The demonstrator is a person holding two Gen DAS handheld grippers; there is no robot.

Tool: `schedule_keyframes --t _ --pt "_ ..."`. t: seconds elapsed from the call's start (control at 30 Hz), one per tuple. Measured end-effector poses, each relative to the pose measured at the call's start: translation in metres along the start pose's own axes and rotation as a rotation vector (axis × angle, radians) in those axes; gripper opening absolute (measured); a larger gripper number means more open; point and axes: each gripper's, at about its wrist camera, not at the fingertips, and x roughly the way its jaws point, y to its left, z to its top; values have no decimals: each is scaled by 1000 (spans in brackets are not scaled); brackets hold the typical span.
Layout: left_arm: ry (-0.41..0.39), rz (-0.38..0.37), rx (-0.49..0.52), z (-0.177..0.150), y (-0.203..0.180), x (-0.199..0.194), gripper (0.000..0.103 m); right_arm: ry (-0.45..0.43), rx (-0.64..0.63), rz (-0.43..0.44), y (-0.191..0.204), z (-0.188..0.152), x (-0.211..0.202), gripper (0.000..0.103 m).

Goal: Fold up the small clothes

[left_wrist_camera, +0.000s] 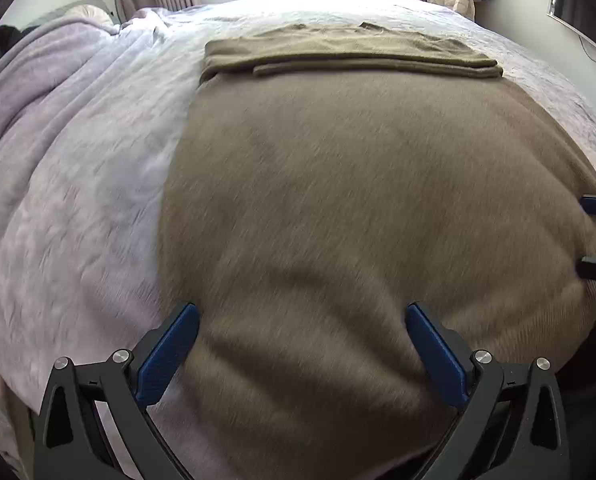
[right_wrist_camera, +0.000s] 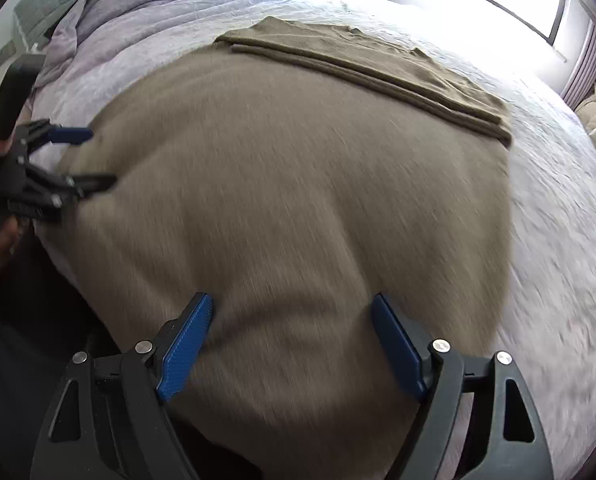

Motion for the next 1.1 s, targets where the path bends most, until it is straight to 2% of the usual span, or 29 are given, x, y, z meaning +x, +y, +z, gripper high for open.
schedule_keyframes --t 0.1,0.17,0.23,0.27,0.33,0.4,0.47,0.53,0.57,0.63,0.73,0.9,1.03,1.1 --pt "13 61 63 -10 -5 -4 103 0 -31 -50 3 -28 -10 84" --pt "41 64 67 -14 -7 -11 103 2 -68 -110 10 -42 -18 84" --pt "9 84 60 -12 -5 -29 103 7 -97 -149 17 -46 -29 84" --pt "-31 92 58 -7 -7 -40 103 -1 -111 -148 21 -44 -35 84" --pt "-79 50 54 6 -17 -50 103 -61 -134 -115 28 -34 -50 84" --pt "-93 -23 58 20 -34 -47 103 -112 -153 -87 37 -15 -51 84" --pt "-70 -82 78 29 -51 -31 103 -122 -169 -66 45 4 -40 84" --pt "-19 -70 106 30 -66 -9 103 -95 -192 -71 51 16 -21 84" --pt "-4 -52 119 26 -71 1 103 -69 -201 -75 51 18 -10 84" --pt "-33 -57 128 17 -68 0 103 -35 -207 -72 47 12 3 84" --pt "-17 -78 119 -8 -51 -6 103 -56 -175 -39 29 -6 -6 84" --pt "19 -8 190 -51 -31 -6 103 -48 -161 -86 9 -46 -20 84" --pt "14 8 248 -63 -32 -29 103 -13 -200 -143 13 -61 -28 84" --pt "-39 -2 245 -59 -31 -47 103 8 -172 -140 9 -59 -35 85"
